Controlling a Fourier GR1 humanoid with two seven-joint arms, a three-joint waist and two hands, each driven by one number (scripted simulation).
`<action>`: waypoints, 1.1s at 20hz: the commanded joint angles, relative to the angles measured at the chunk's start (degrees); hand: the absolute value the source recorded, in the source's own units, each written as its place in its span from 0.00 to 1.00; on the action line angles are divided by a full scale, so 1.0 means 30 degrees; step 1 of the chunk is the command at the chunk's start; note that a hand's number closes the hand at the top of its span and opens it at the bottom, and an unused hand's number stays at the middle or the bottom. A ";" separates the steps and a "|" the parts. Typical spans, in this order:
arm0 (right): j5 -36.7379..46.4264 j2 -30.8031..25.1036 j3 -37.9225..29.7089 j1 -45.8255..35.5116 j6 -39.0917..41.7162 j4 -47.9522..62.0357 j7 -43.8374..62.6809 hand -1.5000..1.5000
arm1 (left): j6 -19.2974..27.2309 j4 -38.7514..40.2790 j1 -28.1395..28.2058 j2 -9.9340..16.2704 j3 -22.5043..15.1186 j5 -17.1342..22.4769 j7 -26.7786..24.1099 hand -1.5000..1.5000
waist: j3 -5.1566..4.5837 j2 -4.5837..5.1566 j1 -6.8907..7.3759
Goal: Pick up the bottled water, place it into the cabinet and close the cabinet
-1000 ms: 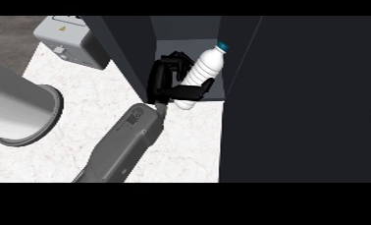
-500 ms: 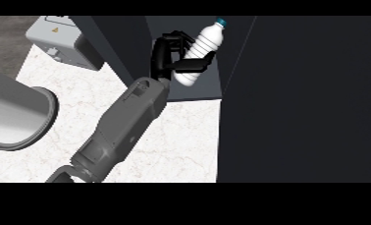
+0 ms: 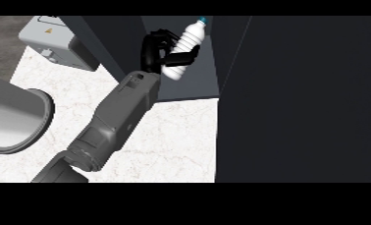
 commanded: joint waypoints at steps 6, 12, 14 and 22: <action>-0.1409 -0.0156 -0.0530 0.0249 0.0879 -0.0283 -0.0530 0.00 | 0.0953 0.2750 -0.1504 0.0631 0.0673 -0.0481 -0.1265 0.00 | 0.0005 0.0171 -0.0559; -0.1551 -0.0153 -0.0749 0.0070 0.1278 0.0465 -0.0901 0.00 | 0.2530 0.3636 -0.2364 0.0340 0.0512 -0.1039 -0.1874 0.00 | 0.0012 0.0211 -0.0707; -0.1354 -0.0139 -0.0068 0.0422 0.1195 -0.0828 -0.0132 0.00 | 0.2506 0.3859 -0.2119 0.0339 0.0420 -0.1219 -0.2337 0.00 | -0.0024 0.0275 -0.0662; -0.1753 -0.0545 -0.0607 0.0697 0.1712 -0.0787 -0.0181 0.00 | -0.1177 0.2604 -0.2834 0.0731 0.1428 -0.0403 -0.3267 0.00 | -0.0039 0.0204 -0.0517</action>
